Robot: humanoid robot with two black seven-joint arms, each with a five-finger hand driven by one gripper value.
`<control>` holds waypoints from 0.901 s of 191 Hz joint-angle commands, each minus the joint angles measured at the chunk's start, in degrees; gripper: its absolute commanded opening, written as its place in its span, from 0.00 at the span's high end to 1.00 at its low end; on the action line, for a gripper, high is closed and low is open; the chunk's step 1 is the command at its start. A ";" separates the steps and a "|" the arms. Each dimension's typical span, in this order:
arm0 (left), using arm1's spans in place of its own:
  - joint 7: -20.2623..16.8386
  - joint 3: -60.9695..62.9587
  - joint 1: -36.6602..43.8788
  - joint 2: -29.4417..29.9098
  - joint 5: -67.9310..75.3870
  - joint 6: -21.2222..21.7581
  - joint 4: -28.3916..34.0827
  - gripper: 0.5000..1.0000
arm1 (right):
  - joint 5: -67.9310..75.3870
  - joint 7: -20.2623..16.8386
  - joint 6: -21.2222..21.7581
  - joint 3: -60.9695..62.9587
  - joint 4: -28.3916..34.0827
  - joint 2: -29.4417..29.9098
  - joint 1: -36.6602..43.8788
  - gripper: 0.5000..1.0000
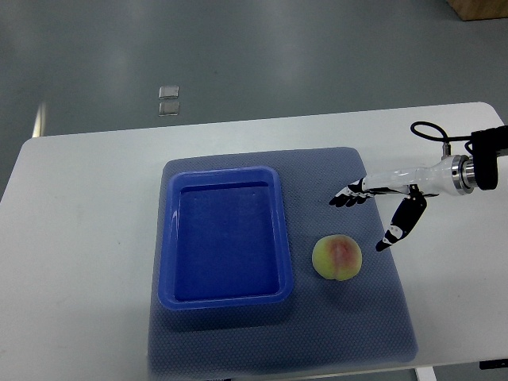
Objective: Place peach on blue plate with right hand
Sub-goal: 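Lower the open right hand down around the peach, then close the right hand fingers on the peach and lift it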
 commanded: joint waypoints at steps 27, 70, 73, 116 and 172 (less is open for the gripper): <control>0.00 0.05 0.02 0.00 -0.02 0.00 -0.08 0.00 | -0.07 0.05 -1.93 3.34 -0.01 1.29 -6.01 0.14; 0.00 0.05 0.02 0.00 -0.02 0.00 -0.08 0.00 | -0.34 0.67 -6.15 4.57 -0.63 3.13 -10.06 0.14; 0.08 0.05 0.02 0.00 -0.02 0.00 0.01 0.00 | -0.42 0.76 -6.32 4.57 -0.63 3.22 -10.23 0.14; 0.08 0.05 0.02 0.00 -0.02 0.00 0.01 0.00 | -0.60 1.37 -10.63 4.57 -1.42 5.06 -12.87 0.15; 0.08 0.05 0.02 0.00 -0.02 0.00 -0.08 0.00 | -0.60 2.16 -13.00 4.57 -1.42 6.03 -14.28 0.20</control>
